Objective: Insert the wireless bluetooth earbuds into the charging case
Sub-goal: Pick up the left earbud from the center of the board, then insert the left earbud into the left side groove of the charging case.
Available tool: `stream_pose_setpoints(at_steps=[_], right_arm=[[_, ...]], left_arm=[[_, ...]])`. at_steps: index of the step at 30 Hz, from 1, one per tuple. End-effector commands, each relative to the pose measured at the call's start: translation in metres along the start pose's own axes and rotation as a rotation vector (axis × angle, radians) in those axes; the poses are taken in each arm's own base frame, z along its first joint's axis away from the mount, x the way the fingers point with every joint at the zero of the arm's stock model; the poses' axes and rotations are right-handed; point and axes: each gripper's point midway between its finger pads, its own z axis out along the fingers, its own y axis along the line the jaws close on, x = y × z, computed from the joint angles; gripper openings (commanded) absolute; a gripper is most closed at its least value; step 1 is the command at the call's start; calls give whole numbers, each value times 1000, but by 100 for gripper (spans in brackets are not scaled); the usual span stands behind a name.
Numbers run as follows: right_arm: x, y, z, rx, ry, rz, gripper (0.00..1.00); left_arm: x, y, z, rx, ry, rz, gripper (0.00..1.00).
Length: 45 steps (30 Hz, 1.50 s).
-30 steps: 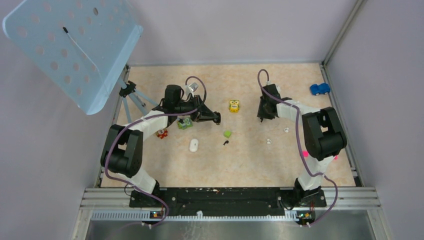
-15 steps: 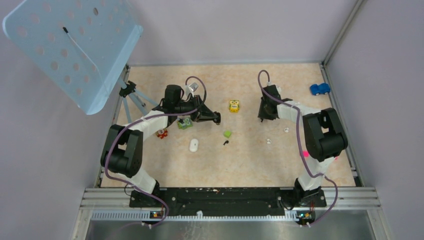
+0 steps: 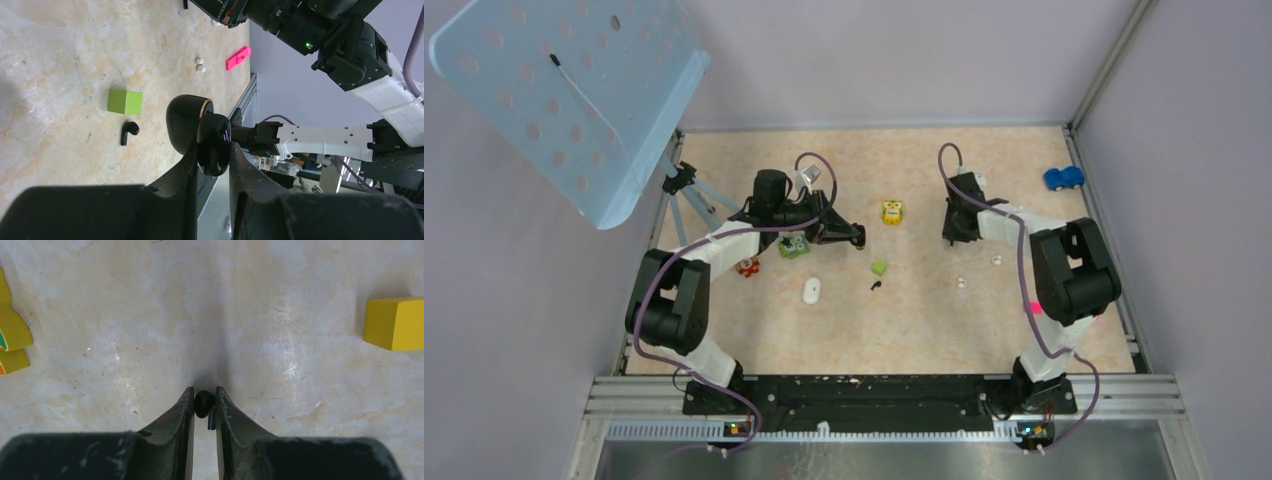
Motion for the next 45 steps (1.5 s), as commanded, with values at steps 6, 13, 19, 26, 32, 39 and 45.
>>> stream_pose_setpoints(at_steps=[6, 13, 19, 26, 32, 39, 45], right_arm=[[6, 3, -24, -46, 14, -38, 3], [-19, 35, -72, -297, -147, -35, 0], [-33, 78, -120, -529, -260, -30, 0], [-37, 149, -191, -815, -405, -126, 0], [-32, 172, -224, -907, -506, -151, 0], [-35, 181, -243, -947, -590, -134, 0], [-33, 195, -256, -974, -633, -142, 0]], left_arm=[[0, -20, -5, 63, 6, 68, 0], [14, -20, -2, 153, 92, 24, 0], [7, -28, 2, 171, 87, 14, 0], [12, -32, 4, 226, 121, -16, 0], [9, -41, 3, 251, 121, -58, 0], [9, -46, 3, 231, 123, -131, 0], [8, -53, 3, 216, 110, -160, 0]])
